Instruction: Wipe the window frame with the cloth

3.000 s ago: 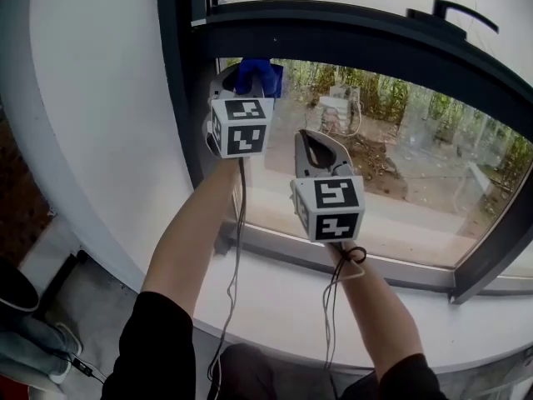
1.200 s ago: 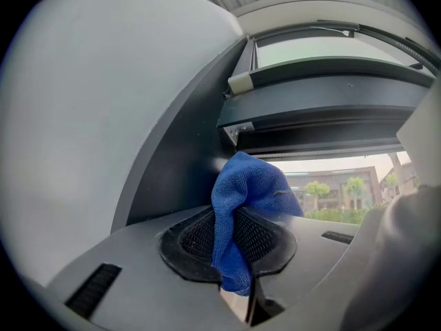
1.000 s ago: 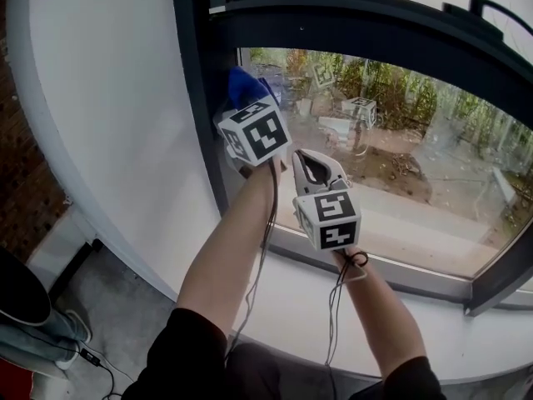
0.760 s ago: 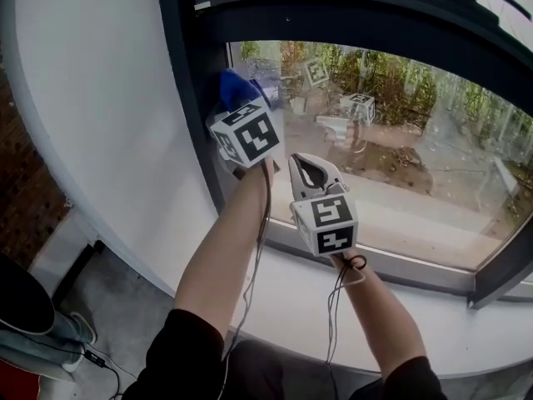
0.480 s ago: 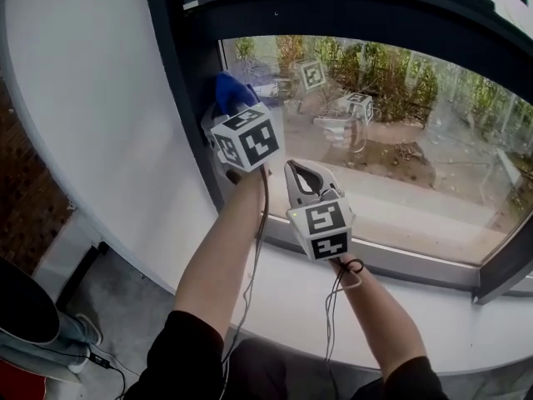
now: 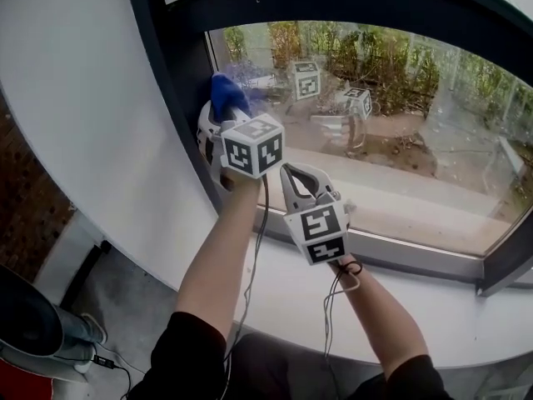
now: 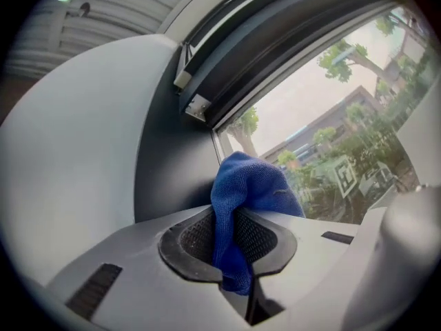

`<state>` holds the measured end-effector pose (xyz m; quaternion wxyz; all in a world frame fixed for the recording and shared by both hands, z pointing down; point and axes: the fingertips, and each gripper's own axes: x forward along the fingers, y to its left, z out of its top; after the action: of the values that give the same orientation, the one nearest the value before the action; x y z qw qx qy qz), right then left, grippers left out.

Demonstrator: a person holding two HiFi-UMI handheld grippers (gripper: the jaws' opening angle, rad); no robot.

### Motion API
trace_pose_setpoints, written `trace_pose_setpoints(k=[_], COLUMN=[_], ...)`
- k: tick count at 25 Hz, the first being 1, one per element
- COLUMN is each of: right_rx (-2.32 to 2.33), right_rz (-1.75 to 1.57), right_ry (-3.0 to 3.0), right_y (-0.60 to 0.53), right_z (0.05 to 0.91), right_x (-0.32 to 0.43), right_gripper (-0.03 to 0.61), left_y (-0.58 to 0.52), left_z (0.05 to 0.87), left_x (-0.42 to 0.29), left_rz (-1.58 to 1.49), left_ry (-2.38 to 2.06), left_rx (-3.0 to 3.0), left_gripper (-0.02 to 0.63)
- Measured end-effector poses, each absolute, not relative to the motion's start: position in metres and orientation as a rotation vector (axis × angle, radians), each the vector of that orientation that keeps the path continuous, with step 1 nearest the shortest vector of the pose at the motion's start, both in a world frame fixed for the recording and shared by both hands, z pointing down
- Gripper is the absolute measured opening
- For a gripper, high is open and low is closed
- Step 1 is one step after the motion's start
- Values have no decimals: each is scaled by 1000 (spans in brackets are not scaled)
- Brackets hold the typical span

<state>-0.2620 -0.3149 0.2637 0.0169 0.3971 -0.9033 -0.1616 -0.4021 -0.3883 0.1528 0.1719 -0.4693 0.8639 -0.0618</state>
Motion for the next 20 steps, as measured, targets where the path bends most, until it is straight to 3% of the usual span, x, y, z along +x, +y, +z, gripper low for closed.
trace_pose_setpoints(k=[20], right_rx=[1234], right_rz=[-346], right_ry=[-2859], right_y=[-317], right_z=[316], right_x=[-250], right_gripper=[6], left_y=[-389], left_z=[193], left_x=[-395], left_rz=[-440], left_ry=[2384], left_rx=[-1135], left_gripper=[58])
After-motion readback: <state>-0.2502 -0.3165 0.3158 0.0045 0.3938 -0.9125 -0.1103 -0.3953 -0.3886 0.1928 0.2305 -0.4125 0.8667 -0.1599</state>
